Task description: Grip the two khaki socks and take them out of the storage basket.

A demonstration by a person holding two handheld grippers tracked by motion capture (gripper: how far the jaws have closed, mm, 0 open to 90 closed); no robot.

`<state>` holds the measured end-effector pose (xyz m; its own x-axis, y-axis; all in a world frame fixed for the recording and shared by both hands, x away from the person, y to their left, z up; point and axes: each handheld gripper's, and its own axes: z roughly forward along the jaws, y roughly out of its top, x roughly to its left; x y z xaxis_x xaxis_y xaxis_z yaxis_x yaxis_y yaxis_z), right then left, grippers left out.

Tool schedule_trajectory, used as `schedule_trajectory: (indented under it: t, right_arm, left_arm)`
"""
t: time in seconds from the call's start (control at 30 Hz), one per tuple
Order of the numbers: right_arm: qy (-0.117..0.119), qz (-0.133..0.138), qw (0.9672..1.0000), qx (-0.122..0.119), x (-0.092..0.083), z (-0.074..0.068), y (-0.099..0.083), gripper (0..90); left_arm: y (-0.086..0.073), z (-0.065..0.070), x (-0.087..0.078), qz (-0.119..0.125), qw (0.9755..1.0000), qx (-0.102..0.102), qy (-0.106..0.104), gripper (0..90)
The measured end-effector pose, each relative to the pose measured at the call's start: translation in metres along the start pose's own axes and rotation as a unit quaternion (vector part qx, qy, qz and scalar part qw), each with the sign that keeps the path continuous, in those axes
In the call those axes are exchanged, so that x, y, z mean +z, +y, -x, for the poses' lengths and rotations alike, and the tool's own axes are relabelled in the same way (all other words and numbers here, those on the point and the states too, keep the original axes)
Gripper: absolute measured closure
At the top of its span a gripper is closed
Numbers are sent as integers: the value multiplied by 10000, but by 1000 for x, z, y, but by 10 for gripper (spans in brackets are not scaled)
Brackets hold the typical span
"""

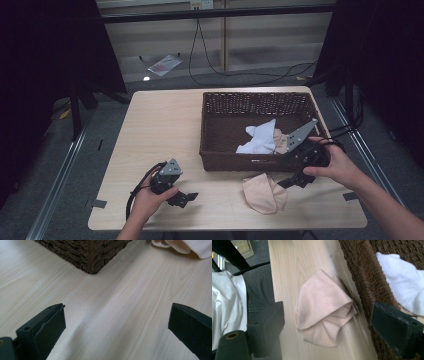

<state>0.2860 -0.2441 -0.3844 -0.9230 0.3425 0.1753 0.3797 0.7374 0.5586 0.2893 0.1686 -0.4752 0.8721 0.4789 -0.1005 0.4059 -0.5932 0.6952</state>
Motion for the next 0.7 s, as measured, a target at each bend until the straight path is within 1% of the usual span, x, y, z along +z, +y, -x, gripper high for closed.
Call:
schedule_trajectory:
  t: [0.13, 0.17, 0.23, 0.3, 0.33, 0.37, 0.43, 0.5, 0.6, 0.7]
  right_arm:
    - [-52, 43, 10000, -1, 1, 0, -11, 103]
    - [-25, 58, 10000, -34, 2, 0, -13, 102]
    - [-20, 82, 10000, -24, 4, -1, -18, 99]
    - [-52, 89, 9999, -38, 6, -2, -23, 97]
    - [-36, 114, 9999, -43, 8, -3, -26, 96]
    - [-26, 145, 9999, 11, 8, -4, -28, 94]
    - [0, 214, 9998, 36, 11, -4, -33, 86]
    - [-85, 201, 9997, 60, 13, -4, -38, 86]
    - [-120, 229, 9996, 97, 15, -5, -45, 84]
    - [-153, 325, 9993, 132, 18, -4, -49, 83]
  left_arm:
    - [0, 0, 0, 1, 10000, 20, -12, 10]
    - [0, 0, 1, 3, 10000, 19, -15, 10]
    - [0, 0, 1, -3, 10000, 23, -19, 10]
    - [0, 0, 1, 10, 10000, 10, -9, 10]
    - [0, 0, 1, -21, 10000, 18, -2, 10]
    - [0, 0, 1, 9, 10000, 0, -19, 10]
    - [0, 0, 1, -2, 10000, 14, -22, 10]
    - [0, 0, 1, -15, 10000, 3, 6, 10]
    - [0, 1, 1, -31, 10000, 10, -3, 10]
    - [0, 0, 1, -5, 10000, 18, -14, 10]
